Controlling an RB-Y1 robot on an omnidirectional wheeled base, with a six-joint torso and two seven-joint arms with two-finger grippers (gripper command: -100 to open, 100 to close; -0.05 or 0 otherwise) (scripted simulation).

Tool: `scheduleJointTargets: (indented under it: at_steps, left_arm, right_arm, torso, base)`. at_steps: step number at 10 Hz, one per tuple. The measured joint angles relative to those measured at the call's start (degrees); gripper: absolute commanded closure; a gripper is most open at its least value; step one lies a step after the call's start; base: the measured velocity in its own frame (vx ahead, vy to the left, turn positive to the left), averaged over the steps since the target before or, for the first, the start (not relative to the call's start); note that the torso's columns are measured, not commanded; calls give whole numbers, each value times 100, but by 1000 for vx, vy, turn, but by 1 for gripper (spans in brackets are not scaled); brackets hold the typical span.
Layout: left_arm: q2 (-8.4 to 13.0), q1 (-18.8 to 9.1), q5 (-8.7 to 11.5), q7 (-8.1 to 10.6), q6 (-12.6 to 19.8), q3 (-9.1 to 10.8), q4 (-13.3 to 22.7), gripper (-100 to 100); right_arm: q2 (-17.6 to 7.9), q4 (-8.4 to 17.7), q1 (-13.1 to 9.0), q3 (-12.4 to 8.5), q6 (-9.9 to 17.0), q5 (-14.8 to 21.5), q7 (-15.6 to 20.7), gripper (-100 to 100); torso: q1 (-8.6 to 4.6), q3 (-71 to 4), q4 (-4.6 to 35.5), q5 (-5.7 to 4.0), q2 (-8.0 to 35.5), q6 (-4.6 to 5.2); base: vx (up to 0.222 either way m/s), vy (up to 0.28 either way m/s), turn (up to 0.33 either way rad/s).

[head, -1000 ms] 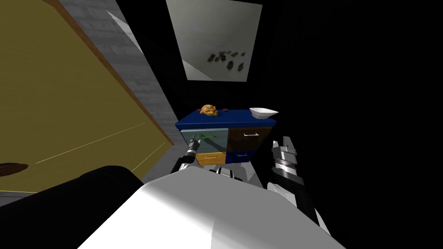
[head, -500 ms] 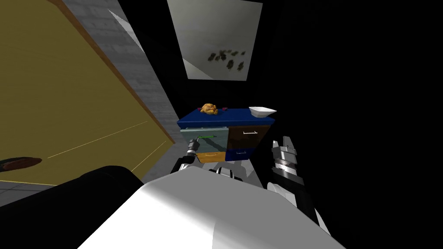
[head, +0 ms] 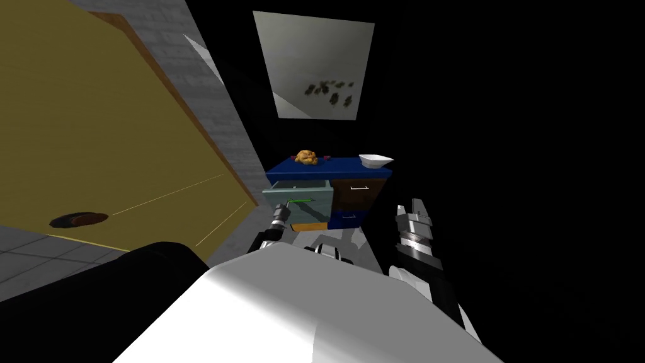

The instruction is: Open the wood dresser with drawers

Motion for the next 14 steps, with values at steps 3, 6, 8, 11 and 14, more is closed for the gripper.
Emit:
scheduleJointTargets:
  at_steps: [3, 6, 8, 11, 14]
  left_arm:
    - [20, 133, 19, -21, -1, -67, -70, -100]
    - [35, 386, 170, -102, 154, -30, -434, -100]
    - [56, 633, 279, -172, 239, -43, -747, -100]
    - [63, 975, 455, -295, 420, -20, -1250, -100]
    - [100, 1248, 593, -358, 562, 2, -1572, 0]
  right_arm:
    - [0, 0, 1, 0, 0, 0, 0, 0]
    - [-1, 0, 4, -1, -1, 0, 0, 0]
    - [-1, 0, 4, -1, -1, 0, 0, 0]
    - [-1, 0, 3, -1, 0, 0, 0, 0]
    - [-1, 0, 3, -1, 0, 0, 0, 0]
  torso:
    - [3, -29, 2, -10, -46, 5]
    - [18, -37, -18, 7, -61, 4]
    - [14, -20, -12, 7, -35, 4]
    - [11, -14, -12, 8, -25, 2]
    - [2, -10, -3, -1, -15, 3]
  base:
    - [-101, -39, 14]
    - [47, -3, 20]
    - [59, 3, 19]
    - [47, -1, 18]
    - [23, -4, 8]
